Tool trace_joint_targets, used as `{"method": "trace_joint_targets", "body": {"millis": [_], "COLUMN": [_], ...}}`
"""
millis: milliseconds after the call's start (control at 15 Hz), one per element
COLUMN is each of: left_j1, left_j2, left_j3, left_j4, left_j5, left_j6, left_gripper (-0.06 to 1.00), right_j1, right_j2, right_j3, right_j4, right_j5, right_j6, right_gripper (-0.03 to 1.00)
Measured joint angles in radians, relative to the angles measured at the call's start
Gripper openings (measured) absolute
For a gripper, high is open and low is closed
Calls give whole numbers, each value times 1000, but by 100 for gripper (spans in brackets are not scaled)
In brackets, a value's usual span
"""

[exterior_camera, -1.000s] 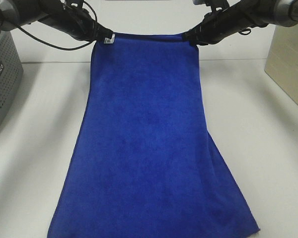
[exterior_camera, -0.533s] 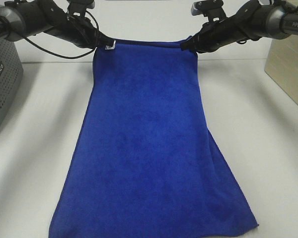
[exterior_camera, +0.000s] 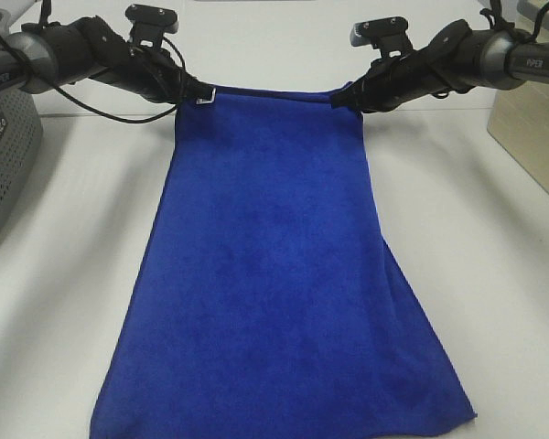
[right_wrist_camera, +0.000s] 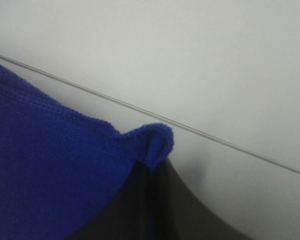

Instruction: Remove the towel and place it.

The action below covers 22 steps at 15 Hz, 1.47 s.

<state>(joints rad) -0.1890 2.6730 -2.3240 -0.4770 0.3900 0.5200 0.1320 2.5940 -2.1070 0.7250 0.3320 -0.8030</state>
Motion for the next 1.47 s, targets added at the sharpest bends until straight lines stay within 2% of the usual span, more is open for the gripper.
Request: {"method": "trace_joint_targets", "body": {"millis": [200,333,400,467,533,600,733,867,1133,1200,1333,1400,1467], "left_j1": [0,0,0,1,3,3,3,3,6,10,21,24,26], "left_j2": [3,36,47,56,60,61,61,60,-11,-50,-141,-207,-248], "left_j3": [0,0,0,0,0,0,0,0,0,0,0,0,0], "left_j4": [0,1,8,9,10,9,-10,-19,-6,-3,16,80,144], "left_j5": [-35,-58,-78,-95,-109,-131,-151,-130,74,171,371,514,596], "left_j6": [4,7,7,7,7,7,5,4,4,3,-63,-154,-224], "left_gripper": [1,1,3,8,18,32,60,71,73,73,73,74,74], "right_j1": [0,0,0,-1,-3,-4,-4,-4,-4,-4,-4,-4,-4], "right_j2": [14,17,17,17,17,17,17,12,-75,-111,-191,-234,-298], "right_j3": [0,0,0,0,0,0,0,0,0,0,0,0,0], "right_j4": [17,22,22,22,30,35,42,42,-28,-51,-117,-168,-262], "right_j5": [-1,-28,-42,-51,-52,-52,-36,9,171,241,403,478,582], "right_j6": [0,0,0,0,0,0,0,0,13,38,131,206,339], "right_gripper": [5,13,21,35,48,61,70,72,72,72,73,74,78]}}
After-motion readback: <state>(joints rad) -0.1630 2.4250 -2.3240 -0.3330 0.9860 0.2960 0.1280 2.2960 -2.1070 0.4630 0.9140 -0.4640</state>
